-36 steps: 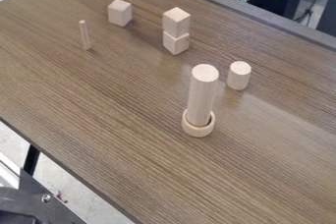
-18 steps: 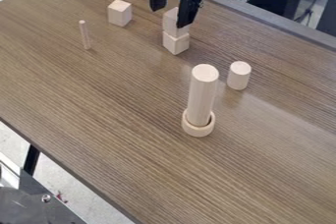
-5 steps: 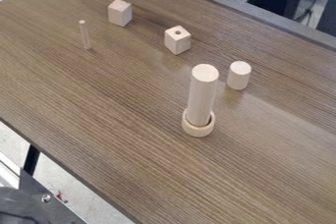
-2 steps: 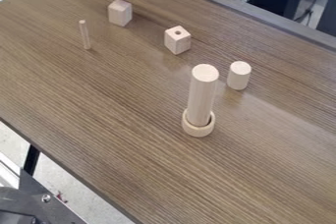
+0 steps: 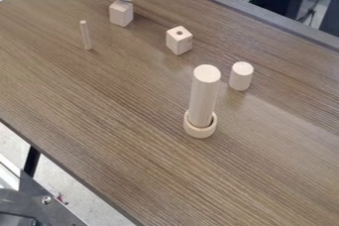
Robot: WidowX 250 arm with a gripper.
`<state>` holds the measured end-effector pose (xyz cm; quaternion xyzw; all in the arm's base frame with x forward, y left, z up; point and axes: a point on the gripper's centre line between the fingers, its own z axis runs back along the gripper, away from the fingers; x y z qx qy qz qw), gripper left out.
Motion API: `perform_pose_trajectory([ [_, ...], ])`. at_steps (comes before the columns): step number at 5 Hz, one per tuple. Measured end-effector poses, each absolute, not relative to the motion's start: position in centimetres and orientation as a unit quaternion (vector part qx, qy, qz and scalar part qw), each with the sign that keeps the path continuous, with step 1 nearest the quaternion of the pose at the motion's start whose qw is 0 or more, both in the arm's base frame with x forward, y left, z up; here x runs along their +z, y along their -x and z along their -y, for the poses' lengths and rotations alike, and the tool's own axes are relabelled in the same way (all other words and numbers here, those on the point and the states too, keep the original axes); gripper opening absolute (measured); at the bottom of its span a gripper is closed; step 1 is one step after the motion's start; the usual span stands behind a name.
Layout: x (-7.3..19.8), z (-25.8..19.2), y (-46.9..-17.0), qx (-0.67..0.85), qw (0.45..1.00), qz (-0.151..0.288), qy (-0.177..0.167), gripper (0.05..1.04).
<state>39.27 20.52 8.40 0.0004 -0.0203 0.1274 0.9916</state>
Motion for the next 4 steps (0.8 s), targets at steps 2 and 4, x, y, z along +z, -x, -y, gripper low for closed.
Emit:
perform_pose_trajectory([
  [2,8.4,-20.62,-39.16,0.128,0.992,0.018,-0.002,0.555],
  [4,8.32,-20.88,-38.96,0.129,0.992,0.015,-0.007,0.555],
])
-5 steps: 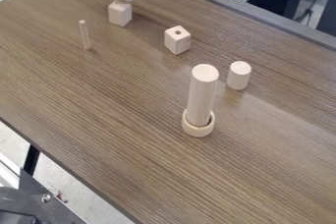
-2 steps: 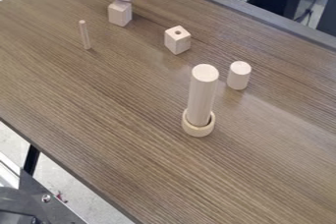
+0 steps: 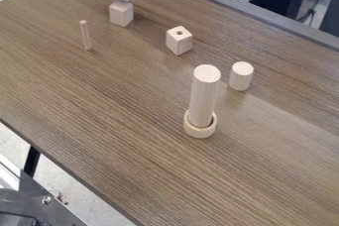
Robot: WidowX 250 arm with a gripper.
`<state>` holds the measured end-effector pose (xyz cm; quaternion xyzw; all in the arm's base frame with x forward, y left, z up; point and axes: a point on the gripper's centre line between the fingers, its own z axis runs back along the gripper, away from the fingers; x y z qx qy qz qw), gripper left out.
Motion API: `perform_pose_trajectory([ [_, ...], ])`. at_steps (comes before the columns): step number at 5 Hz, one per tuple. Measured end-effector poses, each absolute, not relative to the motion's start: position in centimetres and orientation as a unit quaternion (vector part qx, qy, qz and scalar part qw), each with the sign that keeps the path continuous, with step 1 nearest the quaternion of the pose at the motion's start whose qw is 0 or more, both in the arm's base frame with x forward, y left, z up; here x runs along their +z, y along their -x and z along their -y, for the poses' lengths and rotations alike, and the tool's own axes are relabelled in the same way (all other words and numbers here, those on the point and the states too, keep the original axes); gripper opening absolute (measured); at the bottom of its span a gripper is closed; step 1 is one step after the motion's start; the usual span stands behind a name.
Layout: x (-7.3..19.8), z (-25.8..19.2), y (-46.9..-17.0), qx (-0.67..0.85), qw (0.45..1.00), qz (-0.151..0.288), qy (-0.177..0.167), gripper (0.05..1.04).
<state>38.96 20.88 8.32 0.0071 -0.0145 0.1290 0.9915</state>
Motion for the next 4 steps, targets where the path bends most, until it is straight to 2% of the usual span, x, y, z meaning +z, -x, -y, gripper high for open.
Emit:
perform_pose_trajectory([
  [2,7.4,-20.49,-38.38,0.123,0.992,0.001,-0.013,0.555],
  [3,7.47,-20.27,-38.21,0.113,0.993,0.0,-0.018,0.629],
  [4,7.17,-20.12,-37.86,0.116,0.993,-0.013,-0.016,0.926],
])
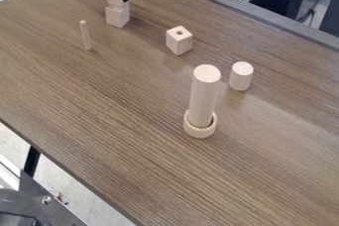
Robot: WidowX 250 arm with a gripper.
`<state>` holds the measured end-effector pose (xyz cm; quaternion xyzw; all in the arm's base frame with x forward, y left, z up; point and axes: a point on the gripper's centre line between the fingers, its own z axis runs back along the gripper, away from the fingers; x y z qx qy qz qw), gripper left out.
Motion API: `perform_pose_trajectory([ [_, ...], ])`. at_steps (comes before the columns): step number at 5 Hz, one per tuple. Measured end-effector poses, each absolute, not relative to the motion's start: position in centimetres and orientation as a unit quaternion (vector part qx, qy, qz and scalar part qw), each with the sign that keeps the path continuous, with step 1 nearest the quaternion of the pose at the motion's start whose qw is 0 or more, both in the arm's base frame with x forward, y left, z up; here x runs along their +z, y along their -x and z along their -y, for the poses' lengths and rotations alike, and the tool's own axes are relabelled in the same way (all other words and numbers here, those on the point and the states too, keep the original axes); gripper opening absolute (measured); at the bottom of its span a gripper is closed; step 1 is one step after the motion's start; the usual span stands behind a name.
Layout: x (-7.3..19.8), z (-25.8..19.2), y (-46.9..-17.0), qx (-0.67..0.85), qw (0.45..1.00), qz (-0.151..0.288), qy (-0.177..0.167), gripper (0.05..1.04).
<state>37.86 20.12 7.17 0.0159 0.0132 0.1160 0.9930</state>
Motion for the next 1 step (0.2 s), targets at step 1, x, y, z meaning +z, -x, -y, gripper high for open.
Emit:
perform_pose_trajectory([
  [1,7.01,-20.03,-37.9,0.116,0.993,-0.011,-0.013,1.006],
])
